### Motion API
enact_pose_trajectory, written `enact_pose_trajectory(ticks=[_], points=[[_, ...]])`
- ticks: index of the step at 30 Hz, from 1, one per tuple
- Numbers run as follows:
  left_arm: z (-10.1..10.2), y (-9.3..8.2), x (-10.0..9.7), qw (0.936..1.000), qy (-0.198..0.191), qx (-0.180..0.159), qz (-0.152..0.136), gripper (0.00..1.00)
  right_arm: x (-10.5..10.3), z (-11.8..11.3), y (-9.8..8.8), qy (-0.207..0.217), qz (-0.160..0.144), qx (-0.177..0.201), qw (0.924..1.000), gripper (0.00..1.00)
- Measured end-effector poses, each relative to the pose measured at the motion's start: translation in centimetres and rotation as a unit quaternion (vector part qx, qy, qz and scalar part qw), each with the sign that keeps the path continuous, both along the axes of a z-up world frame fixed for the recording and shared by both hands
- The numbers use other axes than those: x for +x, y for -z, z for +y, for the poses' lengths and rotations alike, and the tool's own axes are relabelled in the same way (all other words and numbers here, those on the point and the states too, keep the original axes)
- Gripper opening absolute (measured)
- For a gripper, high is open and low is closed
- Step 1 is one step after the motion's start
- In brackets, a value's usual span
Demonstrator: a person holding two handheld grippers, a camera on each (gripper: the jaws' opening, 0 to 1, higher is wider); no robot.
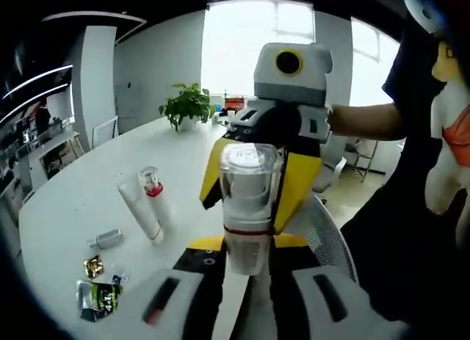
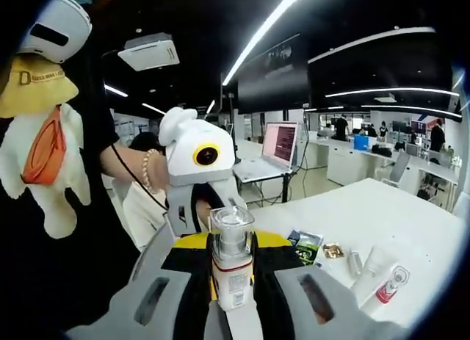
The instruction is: Arrange the skincare products in the storage area until every visible bottle or jar stands upright without overlapping.
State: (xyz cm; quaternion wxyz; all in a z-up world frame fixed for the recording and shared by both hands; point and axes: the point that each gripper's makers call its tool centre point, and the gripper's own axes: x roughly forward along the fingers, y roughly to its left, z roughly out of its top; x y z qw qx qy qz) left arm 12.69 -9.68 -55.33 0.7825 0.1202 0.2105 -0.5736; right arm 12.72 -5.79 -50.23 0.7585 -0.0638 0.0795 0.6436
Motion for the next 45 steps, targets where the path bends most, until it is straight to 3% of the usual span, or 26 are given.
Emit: enact_pose_trajectory(ticks=[19, 29, 45], points=[[0.4, 0.9, 1.4, 0.9994, 0.011, 0.02, -0.026, 0.26, 0.6, 0.0, 0.5, -0.001, -0.02, -0.013, 0.9997, 0.21], [0.0, 2.2, 2.6, 0.9985, 0.024, 0.021, -0.044, 0.26, 1.1, -0.7, 0.9, 0.014, -0.008, -0.006, 0.9999, 0.22], [-1.4, 5.7, 4.0, 0.9977, 0.054, 0.024, -0.033, 0.26, 2.3, -3.3, 2.5, 0.077, 0.012, -0.006, 0.9969, 0.43]])
